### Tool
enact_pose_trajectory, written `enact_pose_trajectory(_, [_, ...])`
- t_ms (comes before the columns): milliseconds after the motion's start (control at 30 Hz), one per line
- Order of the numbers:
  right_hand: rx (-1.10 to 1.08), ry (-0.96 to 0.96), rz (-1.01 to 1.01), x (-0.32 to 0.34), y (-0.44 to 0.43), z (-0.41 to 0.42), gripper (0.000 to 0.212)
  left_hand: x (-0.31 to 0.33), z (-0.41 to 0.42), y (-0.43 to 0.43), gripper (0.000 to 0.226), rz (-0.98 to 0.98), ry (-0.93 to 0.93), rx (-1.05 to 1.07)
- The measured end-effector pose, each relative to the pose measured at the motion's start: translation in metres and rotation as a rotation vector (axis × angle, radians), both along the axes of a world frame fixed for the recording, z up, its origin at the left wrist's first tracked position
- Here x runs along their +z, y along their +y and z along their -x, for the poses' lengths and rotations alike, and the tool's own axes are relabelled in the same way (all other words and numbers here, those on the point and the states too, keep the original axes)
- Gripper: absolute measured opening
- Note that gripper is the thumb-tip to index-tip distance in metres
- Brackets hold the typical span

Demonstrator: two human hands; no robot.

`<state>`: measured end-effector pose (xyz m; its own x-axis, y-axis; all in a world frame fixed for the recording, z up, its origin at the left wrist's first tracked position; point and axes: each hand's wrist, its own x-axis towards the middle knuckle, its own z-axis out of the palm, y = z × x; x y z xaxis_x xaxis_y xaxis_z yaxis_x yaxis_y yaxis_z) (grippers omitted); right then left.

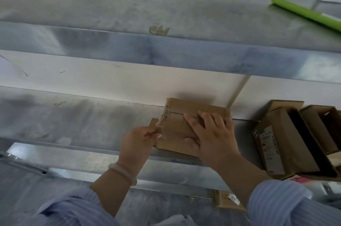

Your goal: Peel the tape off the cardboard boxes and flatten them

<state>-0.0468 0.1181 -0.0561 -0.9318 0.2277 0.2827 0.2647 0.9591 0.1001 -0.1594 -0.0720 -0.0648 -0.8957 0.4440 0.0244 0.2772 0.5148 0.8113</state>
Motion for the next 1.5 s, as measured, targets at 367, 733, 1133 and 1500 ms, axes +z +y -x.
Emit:
enact_pose_trajectory(367, [-0.049,-0.056,0.016,0.004,-0.006,-0.001,0.062,-0.002,0.022,-0.01,0.018,0.09,-0.202,-0.215])
enact_pose_trajectory(733, [-0.058,-0.051,0.011,0.004,-0.008,-0.001,0.061,0.024,0.028,-0.011,0.013,-0.345,-0.359,-0.067])
enact_pose_trajectory(1133, [-0.058,-0.113,0.159,0.014,-0.009,0.003,0.064,0.018,0.044,0.003,0.043,-0.099,0.045,-0.145])
enact_pose_trajectory(1500, [0.06,-0.088,0.251,0.01,-0.012,0.013,0.06,0.025,0.049,0.009,0.011,-0.151,0.062,-0.119])
